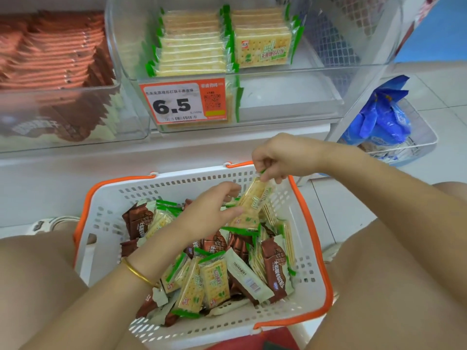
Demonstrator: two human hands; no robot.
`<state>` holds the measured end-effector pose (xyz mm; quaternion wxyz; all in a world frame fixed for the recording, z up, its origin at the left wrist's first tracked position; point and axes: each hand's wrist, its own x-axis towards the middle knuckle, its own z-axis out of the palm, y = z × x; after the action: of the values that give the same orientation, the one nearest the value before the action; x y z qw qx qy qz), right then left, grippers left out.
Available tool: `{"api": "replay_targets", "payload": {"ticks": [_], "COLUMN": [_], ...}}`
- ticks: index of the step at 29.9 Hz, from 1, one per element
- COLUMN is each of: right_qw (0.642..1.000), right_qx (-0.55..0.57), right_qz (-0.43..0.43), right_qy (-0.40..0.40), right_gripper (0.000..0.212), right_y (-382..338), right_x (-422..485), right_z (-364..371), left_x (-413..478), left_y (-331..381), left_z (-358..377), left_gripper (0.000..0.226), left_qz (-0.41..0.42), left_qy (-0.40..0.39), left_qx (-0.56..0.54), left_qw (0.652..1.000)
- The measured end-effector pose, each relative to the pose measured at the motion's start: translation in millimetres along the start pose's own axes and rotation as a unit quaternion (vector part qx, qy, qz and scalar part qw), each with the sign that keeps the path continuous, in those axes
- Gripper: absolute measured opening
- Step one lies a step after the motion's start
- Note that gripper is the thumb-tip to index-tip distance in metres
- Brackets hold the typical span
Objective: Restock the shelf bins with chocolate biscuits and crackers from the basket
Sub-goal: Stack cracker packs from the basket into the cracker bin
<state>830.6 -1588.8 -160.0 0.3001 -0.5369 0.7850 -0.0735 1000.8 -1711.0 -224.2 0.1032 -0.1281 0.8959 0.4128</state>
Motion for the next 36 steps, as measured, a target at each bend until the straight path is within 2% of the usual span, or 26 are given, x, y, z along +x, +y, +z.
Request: {"api": "replay_targets", "payload": {"ticks": [5, 10, 14, 16, 17, 19, 21, 22, 24, 27, 31, 34, 36], "right_qw": [0.998, 0.998, 0.997, 0.992, 0.987, 0.965, 0.930, 0.916, 0.908, 0.930, 0.939, 0.922, 0.905], "right_qx": [0.054, 0.013, 0.022, 0.055, 0.086, 0.142, 0.183, 0.184, 0.125, -0.056, -0.147, -0.196, -0.240], "right_qz": [0.018, -0.014, -0.017, -0.022, -0.022, -0.019, -0.004, 0.007, 0.044, 0.142, 0.189, 0.221, 0.235], "right_qy": [0.033, 0.052, 0.068, 0.108, 0.135, 0.220, 0.318, 0.357, 0.398, 0.336, 0.248, 0.252, 0.260], "right_gripper": [0.014, 0.043, 0.034, 0.031, 0.032, 0.039, 0.036, 0.030, 0.026, 0.039, 0.036, 0.040, 0.050], "right_y": [-2.3, -17.4, -41.5, -45.5, -44.6, -39.9, -28.3, -21.5, -6.9, 15.3, 34.9, 34.3, 30.1], "right_x": [-8.2, -21.6, -40.1, -57.3, -66.1, -78.5, -77.7, -71.3, -46.8, -0.4, 39.4, 48.9, 52.8], "right_z": [-7.4, -12.8, -34.9, -61.8, -78.1, -109.9, -135.8, -145.7, -160.6, -167.2, -159.5, -158.1, -160.0], "left_x": [0.5, -8.4, -16.2, -15.3, -12.8, -7.0, 2.8, 10.4, 26.9, 44.6, 53.2, 56.5, 57.2], "left_y": [10.7, 33.9, 72.9, 92.8, 102.1, 115.4, 120.7, 119.8, 116.1, 111.9, 103.7, 99.5, 99.8], "left_z": [-15.6, -45.5, -79.3, -99.0, -109.1, -128.9, -145.8, -152.2, -158.4, -153.0, -144.3, -142.9, -142.9], "left_gripper": [0.025, 0.019, 0.014, 0.014, 0.016, 0.025, 0.034, 0.037, 0.047, 0.058, 0.059, 0.052, 0.050], "left_qz": [-0.010, 0.015, 0.058, 0.095, 0.123, 0.175, 0.196, 0.191, 0.159, 0.111, 0.077, 0.069, 0.068], "left_qy": [0.004, 0.000, 0.009, 0.066, 0.125, 0.282, 0.384, 0.391, 0.341, 0.274, 0.264, 0.261, 0.260], "left_qx": [-0.051, -0.049, -0.042, -0.054, -0.067, -0.058, 0.022, 0.080, 0.201, 0.319, 0.346, 0.357, 0.352], "left_qw": [0.999, 0.999, 0.997, 0.992, 0.982, 0.941, 0.902, 0.897, 0.905, 0.900, 0.897, 0.894, 0.896]}}
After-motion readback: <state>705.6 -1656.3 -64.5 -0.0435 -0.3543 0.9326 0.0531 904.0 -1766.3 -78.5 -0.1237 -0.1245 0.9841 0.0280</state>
